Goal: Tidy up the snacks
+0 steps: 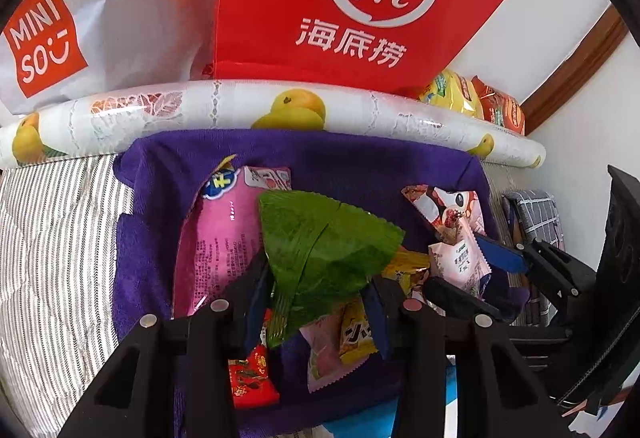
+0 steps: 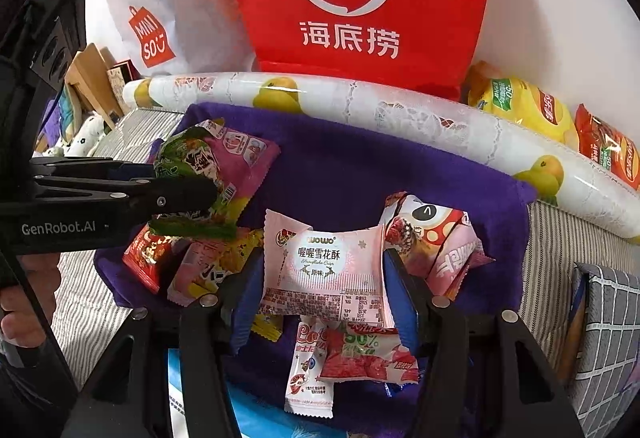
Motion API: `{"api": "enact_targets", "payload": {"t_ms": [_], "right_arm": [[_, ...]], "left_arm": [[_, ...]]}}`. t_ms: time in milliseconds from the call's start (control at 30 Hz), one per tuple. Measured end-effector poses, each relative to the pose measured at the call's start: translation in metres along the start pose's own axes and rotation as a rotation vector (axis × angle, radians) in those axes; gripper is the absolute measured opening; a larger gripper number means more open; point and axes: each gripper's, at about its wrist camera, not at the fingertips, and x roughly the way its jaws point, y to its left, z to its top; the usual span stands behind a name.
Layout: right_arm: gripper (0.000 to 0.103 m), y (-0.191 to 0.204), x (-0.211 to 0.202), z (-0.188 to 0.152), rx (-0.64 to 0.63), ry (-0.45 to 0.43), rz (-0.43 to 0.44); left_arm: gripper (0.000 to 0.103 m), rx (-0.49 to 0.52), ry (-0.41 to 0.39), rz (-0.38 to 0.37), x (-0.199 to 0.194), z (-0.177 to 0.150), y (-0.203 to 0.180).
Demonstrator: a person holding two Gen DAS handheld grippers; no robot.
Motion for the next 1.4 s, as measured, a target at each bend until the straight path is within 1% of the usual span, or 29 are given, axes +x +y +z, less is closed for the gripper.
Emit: {"api": "enact_targets", "payload": {"t_ms": [233,300,333,367,433,500,533,567,633,733,867,1000,1133,1233,1300,1367,1400], "right_arm": [[0.061,0.000,0.004,-0.001,-0.002,0.013,-0.014],[0.064,0.001,0.003,0.000,-0.003,0.010,-0.016],[0.069,0.001,0.002,0.000,-0.001,0.007,-0.020],[0.072,0.001,0.001,0.001,0.002,0.002,-0.023],[0.072,0.001,-0.004,0.001,0.008,-0.018,-0.028],[0.076,0.001,-0.010,0.001,0.014,-0.035,-0.041],[0.078,0.000,-0.014,0.001,0.019,-0.047,-0.049],[0.078,0.000,-0.018,0.002,0.025,-0.059,-0.056],[0.078,-0.003,-0.028,0.002,0.052,-0.080,-0.064],[0.078,-0.008,-0.044,0.000,0.114,-0.110,-0.076],[0.078,-0.009,-0.069,-0.005,0.153,-0.122,-0.087],[0.078,-0.005,-0.101,-0.016,0.198,-0.166,-0.142],[0.078,0.004,-0.124,-0.030,0.234,-0.174,-0.166],[0.079,0.017,-0.140,-0.043,0.248,-0.174,-0.218],[0.081,0.028,-0.150,-0.052,0.242,-0.176,-0.250],[0.090,0.039,-0.164,-0.065,0.241,-0.195,-0.269],[0.091,0.042,-0.169,-0.070,0.242,-0.202,-0.272]], "left_arm": [[0.040,0.015,0.010,-0.001,0.004,-0.001,-0.003],[0.041,0.019,0.014,0.001,0.005,-0.001,-0.004],[0.042,0.019,0.017,0.001,0.005,0.000,-0.004],[0.046,0.016,0.022,-0.001,0.005,0.000,-0.005],[0.054,0.011,0.025,-0.010,0.003,0.001,-0.006],[0.056,0.020,0.012,-0.006,-0.002,0.001,-0.008],[0.058,0.027,0.003,-0.007,-0.006,0.001,-0.010],[0.061,0.032,-0.004,-0.009,-0.010,0.001,-0.011],[0.063,0.047,-0.022,-0.011,-0.018,0.000,-0.015],[0.064,0.066,-0.047,-0.002,-0.030,-0.002,-0.021],[0.065,0.089,-0.078,0.007,-0.048,-0.008,-0.028],[0.065,0.103,-0.114,0.001,-0.069,-0.024,-0.033],[0.065,0.130,-0.157,0.016,-0.096,-0.047,-0.040],[0.066,0.132,-0.194,0.027,-0.119,-0.064,-0.043],[0.070,0.136,-0.222,0.030,-0.135,-0.077,-0.046],[0.073,0.144,-0.246,0.034,-0.150,-0.091,-0.049],[0.073,0.153,-0.258,0.041,-0.157,-0.097,-0.052]]}}
